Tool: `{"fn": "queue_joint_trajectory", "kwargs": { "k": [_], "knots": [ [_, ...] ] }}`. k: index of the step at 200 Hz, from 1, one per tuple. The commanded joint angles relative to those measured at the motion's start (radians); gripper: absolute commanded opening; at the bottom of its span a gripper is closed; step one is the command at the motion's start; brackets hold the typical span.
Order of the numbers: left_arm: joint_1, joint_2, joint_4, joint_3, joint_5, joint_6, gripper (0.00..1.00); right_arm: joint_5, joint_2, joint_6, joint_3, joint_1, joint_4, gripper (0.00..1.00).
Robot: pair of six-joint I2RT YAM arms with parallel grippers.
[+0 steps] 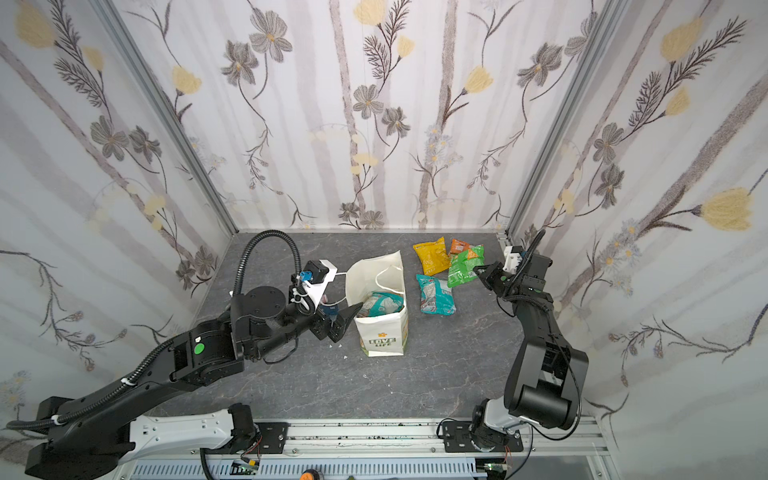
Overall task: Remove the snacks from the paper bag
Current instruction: 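Carry the green chip bag with the right gripper while the left gripper withdraws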
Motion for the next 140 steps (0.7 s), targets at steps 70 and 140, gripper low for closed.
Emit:
{"fn": "queue_joint_trajectory", "kwargs": {
  "k": [70,140],
  "knots": [
    [0.002,0.014,0.012,-0.006,-0.034,0.001,1.00,0.115,0.231,-0.113,0.074,-0.003,-0.066,0.01],
    [0.002,0.038,0.017,0.004,-0.041,0.011,1.00,0.236,0.268,-0.113,0.062,-0.001,-0.098,0.21]
  ]
}}
